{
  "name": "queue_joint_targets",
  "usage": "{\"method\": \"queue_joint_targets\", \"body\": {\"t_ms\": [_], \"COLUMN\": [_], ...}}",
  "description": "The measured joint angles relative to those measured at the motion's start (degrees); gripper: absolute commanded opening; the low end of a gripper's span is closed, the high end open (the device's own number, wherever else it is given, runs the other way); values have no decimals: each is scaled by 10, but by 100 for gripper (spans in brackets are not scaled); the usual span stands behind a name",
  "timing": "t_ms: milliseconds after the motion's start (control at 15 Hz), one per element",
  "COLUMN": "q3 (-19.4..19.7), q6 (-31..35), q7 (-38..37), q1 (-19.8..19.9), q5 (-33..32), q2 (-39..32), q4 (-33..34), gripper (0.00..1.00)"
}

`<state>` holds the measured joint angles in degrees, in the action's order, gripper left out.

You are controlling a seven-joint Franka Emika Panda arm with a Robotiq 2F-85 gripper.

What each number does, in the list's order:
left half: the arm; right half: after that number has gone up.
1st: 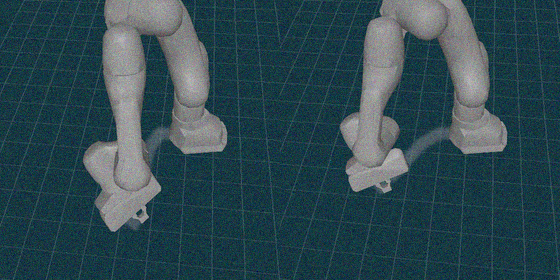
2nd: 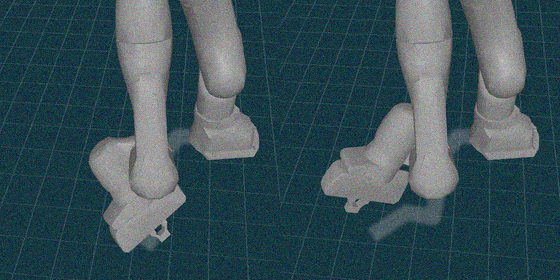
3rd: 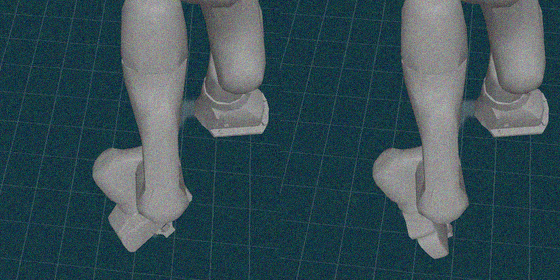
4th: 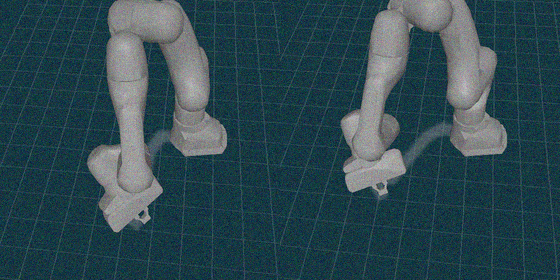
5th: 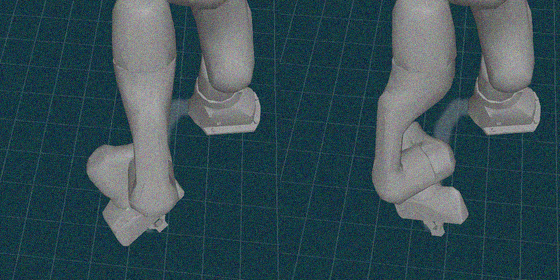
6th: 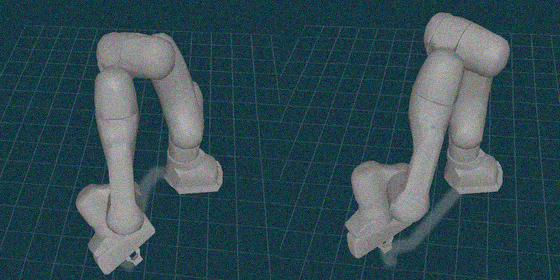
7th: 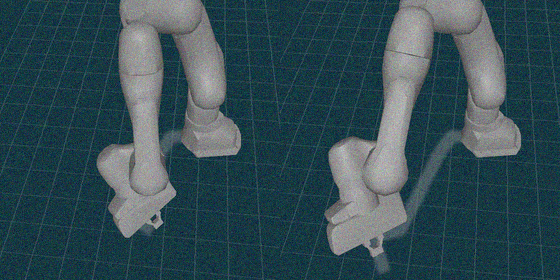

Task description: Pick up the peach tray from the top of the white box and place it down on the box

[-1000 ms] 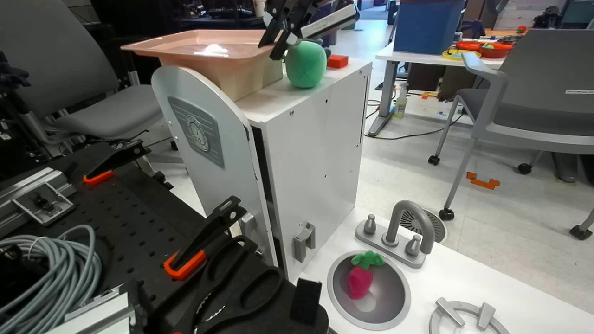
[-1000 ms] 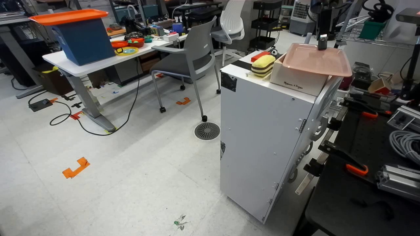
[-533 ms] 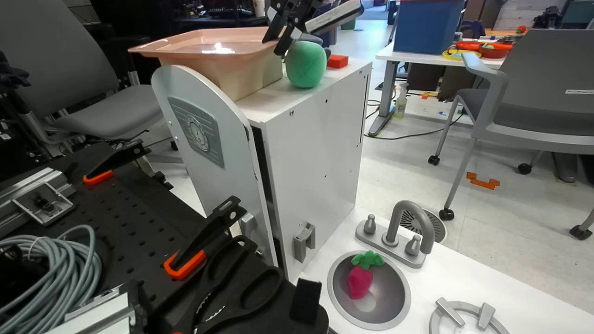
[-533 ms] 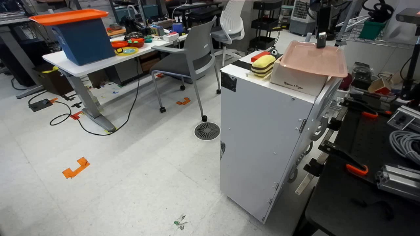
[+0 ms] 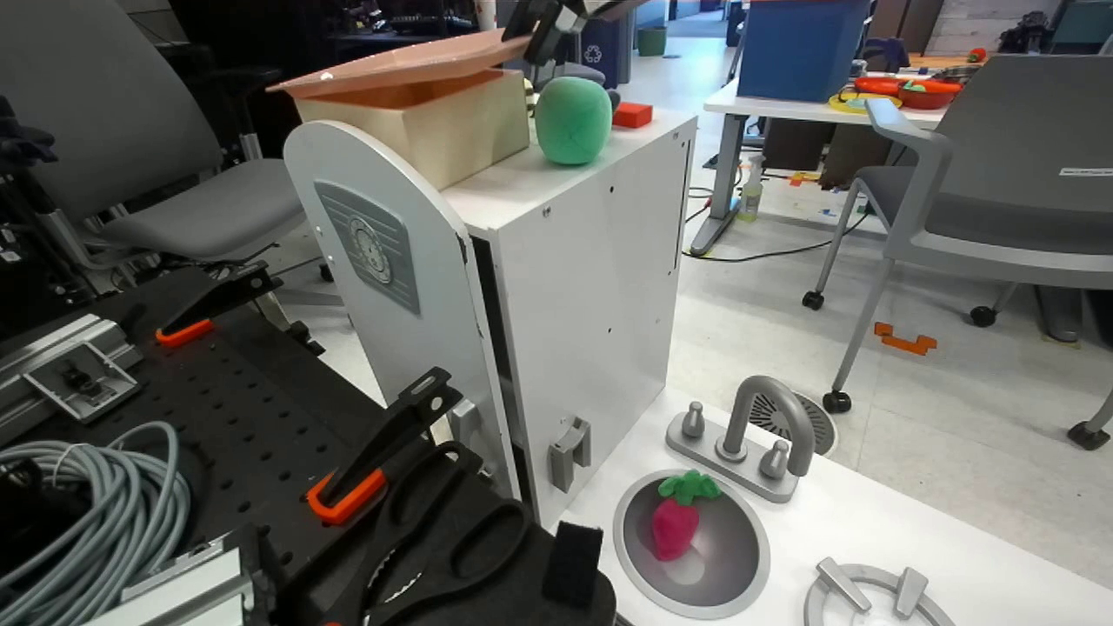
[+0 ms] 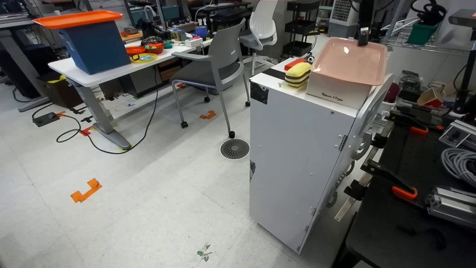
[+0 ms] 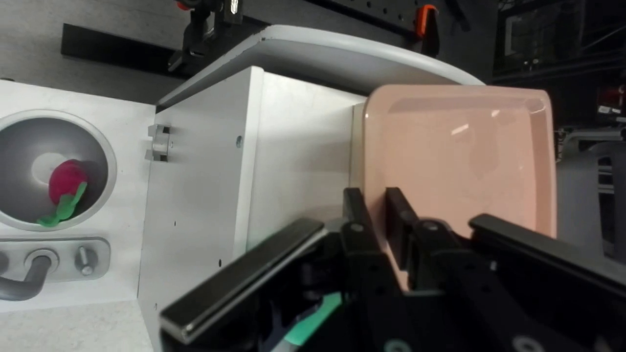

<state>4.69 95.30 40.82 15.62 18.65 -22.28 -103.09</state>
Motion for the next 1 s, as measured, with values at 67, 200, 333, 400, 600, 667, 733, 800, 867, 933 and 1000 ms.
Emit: {"method": "queue_joint_targets", "body": {"t_ms": [67, 200, 333, 400, 600, 667, 733, 800, 867, 933, 1000], "q3": [0, 0, 0, 0, 0, 0, 0, 0, 0, 0, 0], "q6": [0, 0, 0, 0, 0, 0, 0, 0, 0, 0, 0], "q7": [-3, -7, -7, -7, -7, -7, -7, -7, -7, -7, -7], "q1": [0, 0, 0, 0, 0, 0, 0, 0, 0, 0, 0], "q5": [0, 1, 9, 12, 20, 21, 23, 24, 27, 30, 32], "q2": [6, 19, 34, 40, 55, 59, 61, 63, 65, 67, 69], "q4": [0, -2, -3, -5, -10, -11, -11, -11, -11, -12, -13], "gripper": [4, 4, 4, 4, 4, 4, 4, 4, 4, 4, 4]}}
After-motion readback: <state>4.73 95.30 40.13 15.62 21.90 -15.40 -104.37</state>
